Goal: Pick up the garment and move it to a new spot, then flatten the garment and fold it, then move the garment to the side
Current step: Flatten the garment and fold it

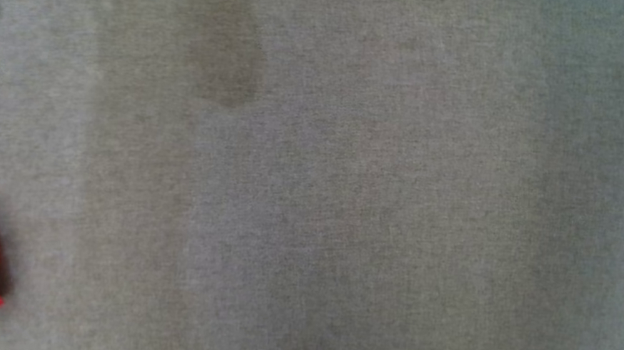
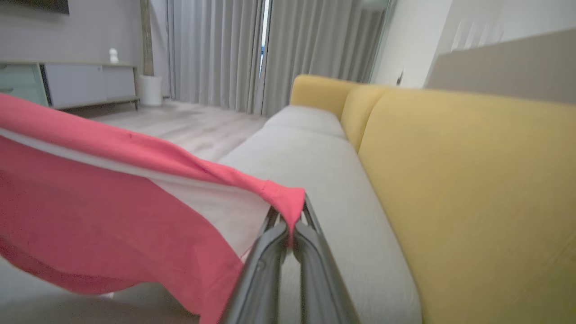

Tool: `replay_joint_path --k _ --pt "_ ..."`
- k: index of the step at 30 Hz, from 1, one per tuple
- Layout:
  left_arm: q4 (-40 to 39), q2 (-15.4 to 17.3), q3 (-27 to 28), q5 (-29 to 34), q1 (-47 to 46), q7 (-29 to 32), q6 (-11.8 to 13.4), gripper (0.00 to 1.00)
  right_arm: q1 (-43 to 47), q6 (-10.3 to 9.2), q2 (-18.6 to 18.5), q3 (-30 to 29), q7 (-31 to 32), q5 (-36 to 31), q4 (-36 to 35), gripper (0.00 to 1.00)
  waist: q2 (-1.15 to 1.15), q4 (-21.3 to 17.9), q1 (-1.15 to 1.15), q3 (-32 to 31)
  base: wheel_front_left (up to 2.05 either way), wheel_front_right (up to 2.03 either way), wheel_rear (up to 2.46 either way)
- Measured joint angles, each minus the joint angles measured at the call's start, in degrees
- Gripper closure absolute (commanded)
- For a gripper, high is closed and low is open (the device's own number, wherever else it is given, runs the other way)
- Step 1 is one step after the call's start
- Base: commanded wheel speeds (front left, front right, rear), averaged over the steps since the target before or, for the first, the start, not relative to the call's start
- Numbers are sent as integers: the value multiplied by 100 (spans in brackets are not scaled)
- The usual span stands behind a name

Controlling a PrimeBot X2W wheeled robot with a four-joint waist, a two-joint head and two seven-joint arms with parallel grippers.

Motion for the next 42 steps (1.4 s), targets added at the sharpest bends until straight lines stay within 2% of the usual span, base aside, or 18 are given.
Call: replay_joint_path --k 7,15,21,32,37,42 --pt "90 -77 -615 -188 1418 -136 -45 100 1144 0 -135 1125 163 622 305 100 0 132 -1 -342 0 0 0" --pt "-437 133 -1425 -612 2821 -183 -45 100 2183 0 -825 2498 749 1753 -268 100 1 245 -2 -961 0 0 0" --pt "-761 328 -2083 -668 3617 -169 -45 100 2681 0 -1361 3244 1106 2406 -784 100 1 305 -2 -1410 0 0 0" --pt "-975 461 -2428 -755 4501 -185 -44 100 3574 0 -2181 4436 1929 3619 -1775 100 1 339 -1 -2111 0 0 0" --pt "-1112 461 -2452 -772 5103 -187 -26 100 3948 0 -2494 4719 2165 4011 -2159 100 1 331 -1 -2473 0 0 0" --pt "-1523 488 -2394 -1109 5865 -211 69 100 4347 0 -2855 4860 2553 4511 -2658 100 1 285 -2 -2922 0 0 0"
